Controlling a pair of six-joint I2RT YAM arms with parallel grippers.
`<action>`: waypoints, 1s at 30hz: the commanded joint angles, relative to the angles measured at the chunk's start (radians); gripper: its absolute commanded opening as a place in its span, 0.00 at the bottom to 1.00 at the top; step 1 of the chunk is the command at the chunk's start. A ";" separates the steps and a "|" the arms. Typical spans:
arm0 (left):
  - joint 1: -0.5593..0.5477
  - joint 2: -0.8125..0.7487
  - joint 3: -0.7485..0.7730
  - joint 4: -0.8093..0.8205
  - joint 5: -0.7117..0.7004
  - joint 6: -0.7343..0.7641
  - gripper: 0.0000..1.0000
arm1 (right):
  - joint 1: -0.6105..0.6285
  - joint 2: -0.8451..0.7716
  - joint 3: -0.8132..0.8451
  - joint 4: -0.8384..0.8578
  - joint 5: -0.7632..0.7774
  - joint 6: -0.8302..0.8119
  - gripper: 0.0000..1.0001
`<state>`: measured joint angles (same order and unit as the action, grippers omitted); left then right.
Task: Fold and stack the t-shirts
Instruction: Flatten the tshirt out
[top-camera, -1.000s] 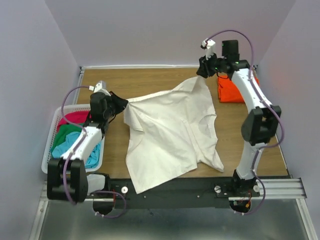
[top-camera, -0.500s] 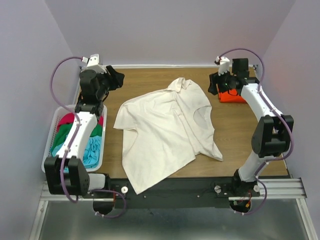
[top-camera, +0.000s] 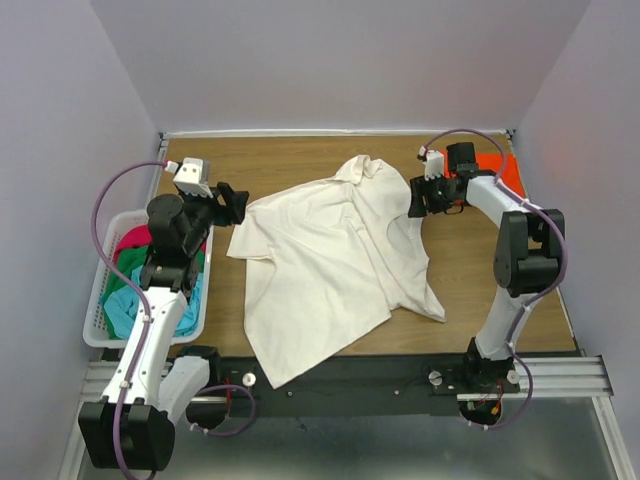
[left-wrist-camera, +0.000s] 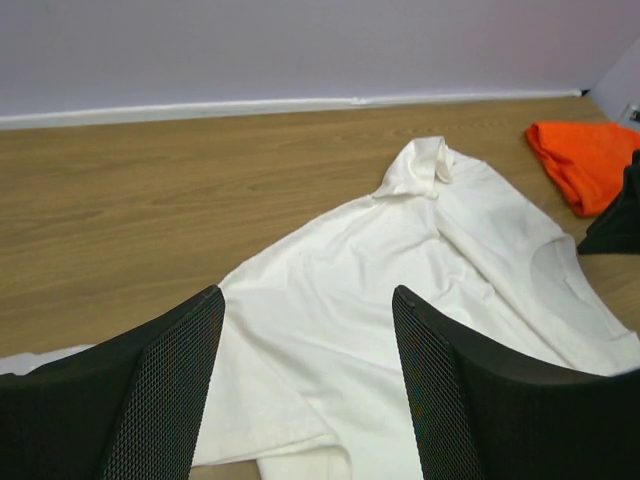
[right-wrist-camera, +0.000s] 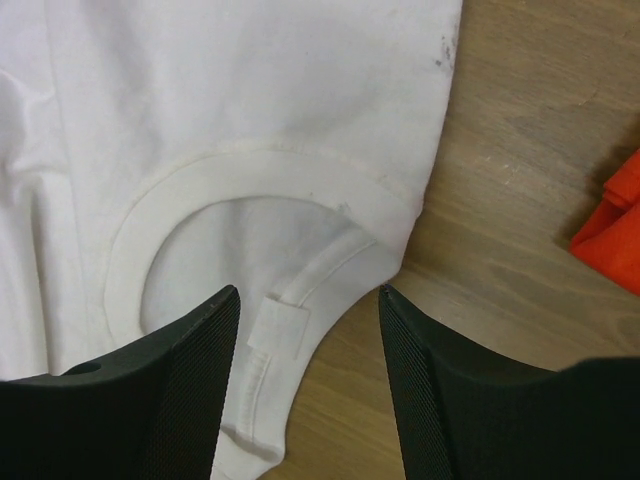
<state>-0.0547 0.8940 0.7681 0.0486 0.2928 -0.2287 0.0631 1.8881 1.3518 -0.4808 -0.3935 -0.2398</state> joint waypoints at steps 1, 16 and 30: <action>-0.004 -0.055 -0.033 -0.033 0.032 0.084 0.75 | -0.013 0.069 0.076 -0.002 0.045 0.045 0.64; -0.004 -0.102 -0.096 -0.006 0.058 0.114 0.75 | -0.020 0.186 0.109 -0.005 0.110 0.059 0.37; -0.004 -0.093 -0.101 0.008 0.115 0.106 0.74 | -0.123 -0.105 -0.043 -0.002 0.260 -0.036 0.01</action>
<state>-0.0544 0.7952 0.6662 0.0261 0.3546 -0.1307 -0.0345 1.8664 1.3464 -0.4801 -0.1986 -0.2317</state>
